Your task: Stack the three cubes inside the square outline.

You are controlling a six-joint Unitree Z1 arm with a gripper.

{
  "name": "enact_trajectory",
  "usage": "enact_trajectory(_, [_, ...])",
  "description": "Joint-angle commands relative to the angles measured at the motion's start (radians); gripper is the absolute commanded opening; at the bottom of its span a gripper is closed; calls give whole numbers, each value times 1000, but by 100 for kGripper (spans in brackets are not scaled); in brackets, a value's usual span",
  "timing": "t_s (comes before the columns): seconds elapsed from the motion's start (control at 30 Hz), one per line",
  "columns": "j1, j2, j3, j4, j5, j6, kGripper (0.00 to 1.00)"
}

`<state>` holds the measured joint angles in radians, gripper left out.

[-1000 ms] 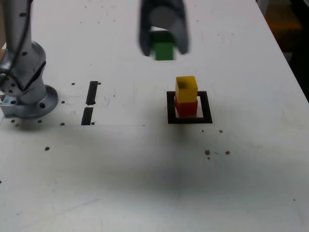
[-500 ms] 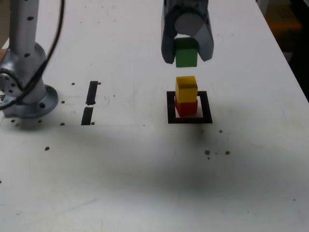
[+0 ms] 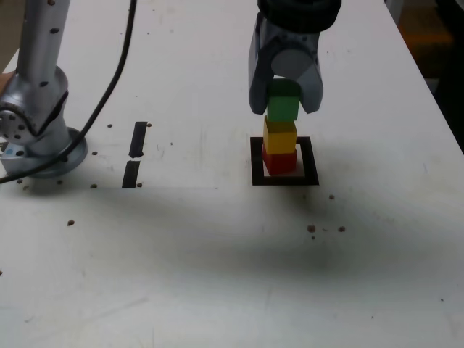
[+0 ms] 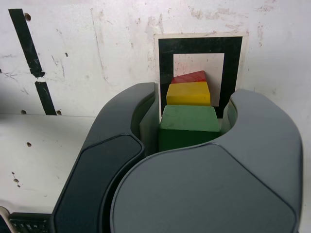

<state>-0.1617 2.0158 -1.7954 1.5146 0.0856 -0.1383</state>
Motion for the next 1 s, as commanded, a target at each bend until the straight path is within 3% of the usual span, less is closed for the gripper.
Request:
enact_trajectory(0.0, [2,10,7,-9,-6,2,17])
enact_trajectory(0.33, [6,13,30,-29,-15,3,21])
enact_trajectory(0.63, [13,14,47,-33,-28,6,62])
enact_trajectory(0.97, [17,-2,54,-30,-30,7,88])
